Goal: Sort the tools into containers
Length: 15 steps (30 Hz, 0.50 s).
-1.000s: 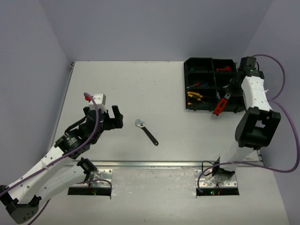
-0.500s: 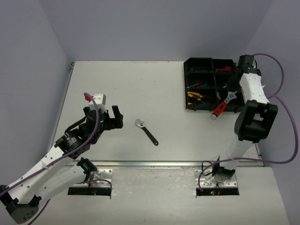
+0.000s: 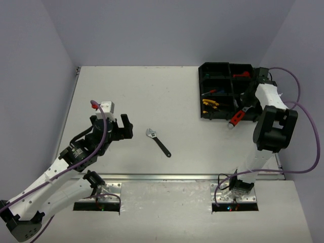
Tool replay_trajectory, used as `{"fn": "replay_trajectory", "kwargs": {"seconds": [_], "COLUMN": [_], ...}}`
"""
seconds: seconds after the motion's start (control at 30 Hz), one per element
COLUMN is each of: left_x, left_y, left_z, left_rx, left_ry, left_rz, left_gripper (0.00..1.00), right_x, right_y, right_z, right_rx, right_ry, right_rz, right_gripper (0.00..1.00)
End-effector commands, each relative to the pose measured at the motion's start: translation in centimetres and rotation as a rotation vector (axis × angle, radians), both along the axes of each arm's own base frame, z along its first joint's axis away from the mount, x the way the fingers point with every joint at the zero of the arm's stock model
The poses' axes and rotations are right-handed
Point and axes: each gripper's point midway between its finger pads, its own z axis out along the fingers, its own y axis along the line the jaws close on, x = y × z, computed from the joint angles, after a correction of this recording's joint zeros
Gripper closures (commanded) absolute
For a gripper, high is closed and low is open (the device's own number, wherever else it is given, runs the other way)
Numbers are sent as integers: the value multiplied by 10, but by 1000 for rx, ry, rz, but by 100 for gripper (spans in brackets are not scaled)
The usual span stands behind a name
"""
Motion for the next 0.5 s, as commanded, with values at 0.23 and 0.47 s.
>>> {"fn": "replay_trajectory", "kwargs": {"seconds": [0.23,0.47], "left_x": [5,4], "left_y": [-5,-4], "left_z": [8,10], "left_rx": [-19,-23], "left_ry": [-34,-41], "left_rz": [-14,-17], "left_gripper": [0,0], "right_x": [-18,-9], "right_y": [-11,-2], "right_z": [-33,-24], "right_rx": [-53,0], "right_ry": [26,-41], "right_rz": [-112,-114], "right_gripper": [100,100]}}
